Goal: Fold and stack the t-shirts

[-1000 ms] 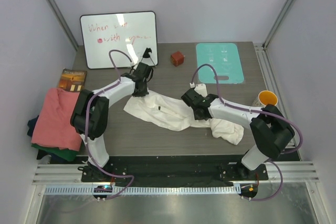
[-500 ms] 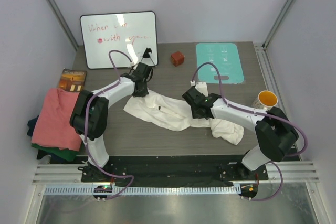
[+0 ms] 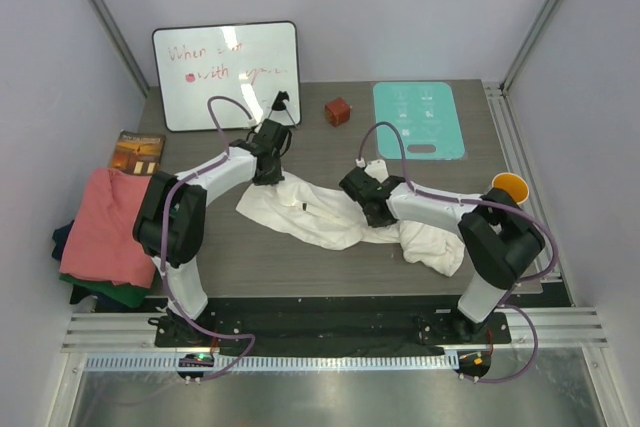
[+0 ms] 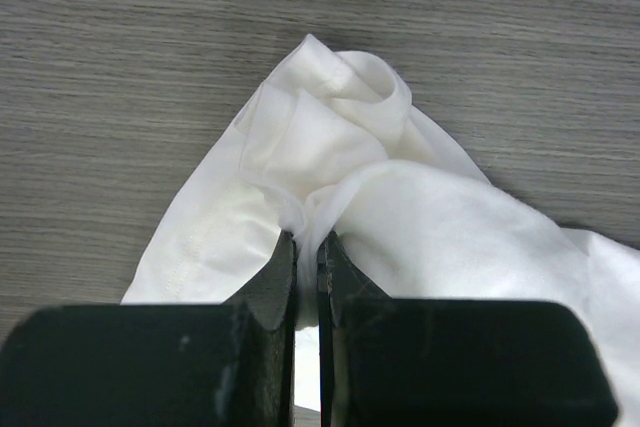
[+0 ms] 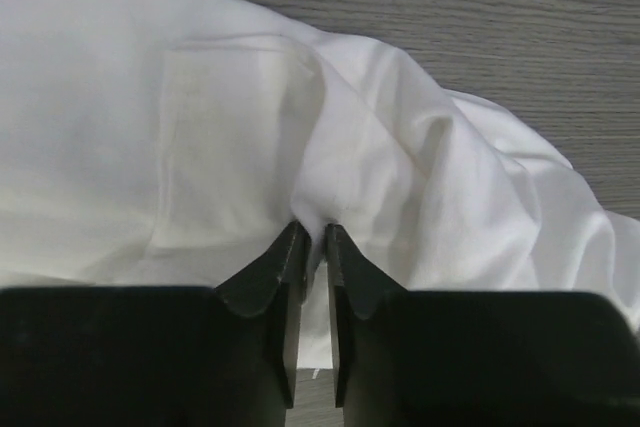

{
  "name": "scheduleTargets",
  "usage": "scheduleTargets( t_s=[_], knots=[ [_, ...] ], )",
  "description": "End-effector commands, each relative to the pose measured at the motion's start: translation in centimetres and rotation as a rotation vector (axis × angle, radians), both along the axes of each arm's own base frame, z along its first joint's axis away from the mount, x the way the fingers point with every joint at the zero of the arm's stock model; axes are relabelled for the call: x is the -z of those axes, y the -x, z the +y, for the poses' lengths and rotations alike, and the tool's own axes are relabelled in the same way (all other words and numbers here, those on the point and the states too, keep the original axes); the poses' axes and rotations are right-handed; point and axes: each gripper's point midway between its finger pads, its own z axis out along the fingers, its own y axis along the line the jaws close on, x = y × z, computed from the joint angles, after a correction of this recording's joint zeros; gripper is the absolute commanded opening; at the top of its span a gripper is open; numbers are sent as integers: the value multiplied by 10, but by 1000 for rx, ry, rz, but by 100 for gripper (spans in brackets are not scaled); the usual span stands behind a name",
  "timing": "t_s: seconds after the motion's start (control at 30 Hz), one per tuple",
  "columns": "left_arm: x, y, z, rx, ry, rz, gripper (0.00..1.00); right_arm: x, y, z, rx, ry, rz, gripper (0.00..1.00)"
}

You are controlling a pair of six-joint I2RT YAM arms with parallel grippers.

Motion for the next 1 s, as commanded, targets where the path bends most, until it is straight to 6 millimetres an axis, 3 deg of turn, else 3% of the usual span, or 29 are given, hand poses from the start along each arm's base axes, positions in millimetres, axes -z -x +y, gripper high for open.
scheduleTargets(
  t_s=[0.0,0.07,0.1,0.3,0.37,0.43,0.47,0.5,0.53,0.57,0.6,0.67,0.7,0.77,0.97],
  knots=[
    [-6,-6,-7,10,44,-22,0,-42,-12,-10,42,-4,-124,12],
    [-5,-6,-8,11,47,-19,0,-52,-11,-13,46,-9,-144,11],
    [-5,-6,-9,15,54,-18,0,-55,-11,-14,46,-8,-150,1],
    [-19,-5,-14,38,82,-39,0,-84,-13,-14,35,-38,-191,1],
    [-34,-3,-15,39,100,-64,0,-99,-11,-13,28,-57,-201,1],
    [-47,2,-14,40,113,-76,0,-126,-9,-16,37,-104,-259,1],
    [-66,4,-13,37,134,-116,0,-140,-10,-18,42,-122,-293,1],
    [-74,6,-12,34,142,-132,0,-164,-7,-22,50,-170,-356,1],
    [-81,10,-10,32,144,-138,0,-177,-4,-27,57,-185,-382,1],
    [-103,13,-6,24,159,-189,0,-196,-4,-32,69,-200,-431,1],
    [-111,16,-3,15,162,-207,0,-213,-1,-37,76,-223,-471,1],
    [-129,24,6,-6,157,-245,0,-257,11,-57,97,-267,-579,1],
    [-149,29,11,-24,174,-295,0,-270,15,-65,109,-275,-611,1],
    [-163,37,23,-66,154,-317,0,-306,30,-83,126,-325,-694,1],
    [-234,66,32,-104,271,-437,0,-374,67,-111,123,-510,-853,1]
  ],
)
